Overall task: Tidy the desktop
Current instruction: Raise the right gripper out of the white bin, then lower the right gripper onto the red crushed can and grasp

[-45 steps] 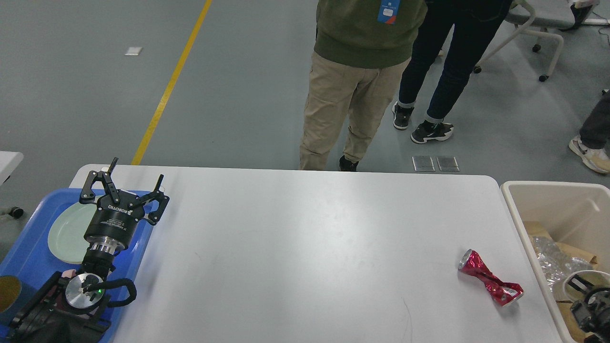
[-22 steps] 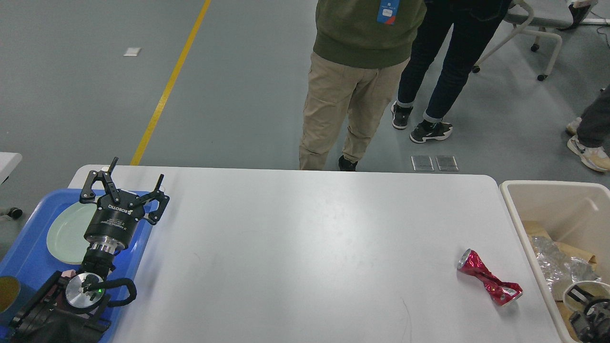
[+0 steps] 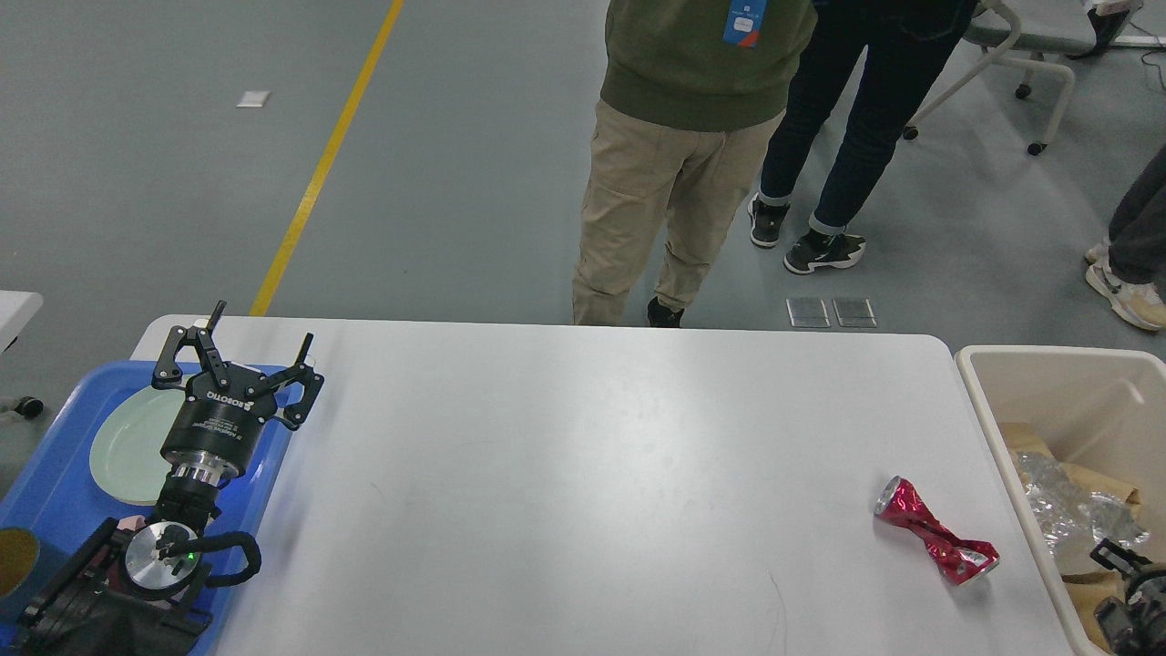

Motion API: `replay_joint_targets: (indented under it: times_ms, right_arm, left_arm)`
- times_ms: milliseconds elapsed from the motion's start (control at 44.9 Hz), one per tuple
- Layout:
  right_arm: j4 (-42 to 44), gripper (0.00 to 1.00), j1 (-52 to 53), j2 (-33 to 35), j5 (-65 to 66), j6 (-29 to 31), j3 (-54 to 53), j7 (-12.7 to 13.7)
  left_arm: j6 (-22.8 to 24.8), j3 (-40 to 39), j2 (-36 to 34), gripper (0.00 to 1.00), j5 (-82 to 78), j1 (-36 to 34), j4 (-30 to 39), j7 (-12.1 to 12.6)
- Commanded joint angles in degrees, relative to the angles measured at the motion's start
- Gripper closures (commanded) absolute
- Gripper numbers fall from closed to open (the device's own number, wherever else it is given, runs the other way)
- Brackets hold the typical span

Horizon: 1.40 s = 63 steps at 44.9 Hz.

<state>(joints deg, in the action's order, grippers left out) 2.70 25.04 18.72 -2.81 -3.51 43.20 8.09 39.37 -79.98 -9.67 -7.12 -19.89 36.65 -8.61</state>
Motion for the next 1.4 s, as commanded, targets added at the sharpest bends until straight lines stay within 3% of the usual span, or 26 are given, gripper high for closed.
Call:
replay_joint_targets:
  times_ms: [0,201,267,557,780,847,936,1047,1226,1382]
  right_arm:
    - [-0.1,0.0,0.0,0.0,0.0,-0.1,0.0,0.0]
    - [-2.8,0.0,1.2,0.4,0.2,0.4,0.6,0.1]
    - [-7.1,0.0,5.4,3.5,0.9,1.0,0.3,0.3]
    - [-38.7,0.0,29.6,19.0,3.4,2.6,3.9,7.5]
    - [-60.6,0.0,54.3,21.6,4.6,8.2,21.8,7.6]
    - [-66.8,0.0,61.4,21.1,4.5,11.2,25.5,7.6]
    - [-76.1,0.0,74.5,20.6,4.1,20.7,27.2,7.6]
    - [-80.6,0.0,83.7,18.5,4.1,31.2,27.2,7.6]
    - [-83.3,0.0,99.4,8.8,4.0,48.9,27.2,7.6]
    - [-88.7,0.0,104.2,3.3,3.9,51.8,26.9,7.6]
  left_arm:
    - [0.0,-0.1,0.0,0.04,0.0,-0.1,0.0,0.0]
    - [0.0,0.0,0.0,0.04,0.0,-0.1,0.0,0.0]
    - [0.0,0.0,0.0,0.04,0.0,-0.1,0.0,0.0]
    - [0.0,0.0,0.0,0.04,0.0,-0.1,0.0,0.0]
    - [0.0,0.0,0.0,0.04,0.0,-0.1,0.0,0.0]
    - [0.0,0.0,0.0,0.04,0.0,-0.1,0.0,0.0]
    - [0.0,0.0,0.0,0.04,0.0,-0.1,0.0,0.0]
    - [0.0,0.0,0.0,0.04,0.0,0.0,0.0,0.0]
    - [0.0,0.0,0.0,0.04,0.0,0.0,0.0,0.0]
    - [0.0,0.0,0.0,0.04,0.0,0.0,-0.1,0.0]
